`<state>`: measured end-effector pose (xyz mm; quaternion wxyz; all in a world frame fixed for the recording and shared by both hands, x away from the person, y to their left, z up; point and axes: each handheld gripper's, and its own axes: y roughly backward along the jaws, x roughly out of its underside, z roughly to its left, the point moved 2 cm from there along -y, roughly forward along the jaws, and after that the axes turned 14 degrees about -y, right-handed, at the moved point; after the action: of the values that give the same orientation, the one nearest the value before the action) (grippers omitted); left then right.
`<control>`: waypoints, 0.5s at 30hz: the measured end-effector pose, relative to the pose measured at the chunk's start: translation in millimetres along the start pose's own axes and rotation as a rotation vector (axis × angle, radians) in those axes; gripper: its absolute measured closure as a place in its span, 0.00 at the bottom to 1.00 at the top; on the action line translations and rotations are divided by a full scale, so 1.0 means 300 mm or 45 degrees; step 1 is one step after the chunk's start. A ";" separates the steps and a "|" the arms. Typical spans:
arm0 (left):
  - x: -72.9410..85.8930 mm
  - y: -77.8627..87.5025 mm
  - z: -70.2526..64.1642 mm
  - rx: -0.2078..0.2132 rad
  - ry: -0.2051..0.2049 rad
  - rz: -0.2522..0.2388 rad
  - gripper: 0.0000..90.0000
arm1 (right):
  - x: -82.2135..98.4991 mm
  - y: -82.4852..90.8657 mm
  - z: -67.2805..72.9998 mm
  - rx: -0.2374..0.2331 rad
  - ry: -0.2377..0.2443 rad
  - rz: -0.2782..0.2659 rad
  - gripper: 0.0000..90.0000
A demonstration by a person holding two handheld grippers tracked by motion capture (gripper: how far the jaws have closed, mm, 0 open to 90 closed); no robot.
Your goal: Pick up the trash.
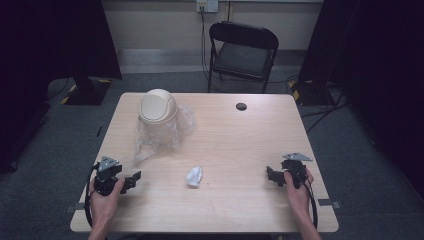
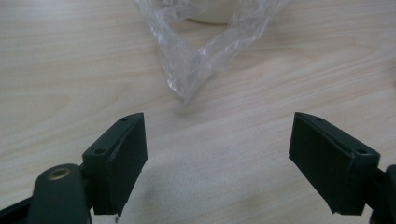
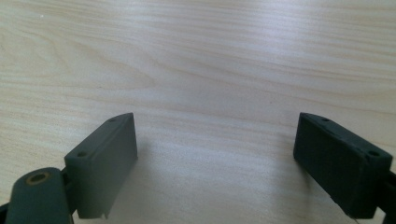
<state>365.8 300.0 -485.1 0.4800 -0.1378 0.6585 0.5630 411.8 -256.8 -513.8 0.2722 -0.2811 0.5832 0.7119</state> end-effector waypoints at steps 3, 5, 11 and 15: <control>-0.030 0.007 0.004 0.032 -0.014 -0.032 0.23 | 0.000 0.000 0.000 0.000 0.000 0.000 0.14; -0.052 0.003 0.004 0.064 -0.014 -0.050 0.23 | 0.000 0.000 0.000 0.000 0.000 0.000 0.14; -0.119 -0.004 0.004 0.094 -0.109 -0.080 0.22 | 0.000 0.000 0.000 -0.001 0.002 0.000 0.14; -0.161 -0.007 0.002 0.119 -0.112 -0.113 0.23 | 0.000 0.000 0.000 0.000 0.001 0.000 0.14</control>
<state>391.9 282.5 -448.5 0.5390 -0.1195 0.6554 0.5154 412.0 -256.9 -513.8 0.2719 -0.2814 0.5833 0.7118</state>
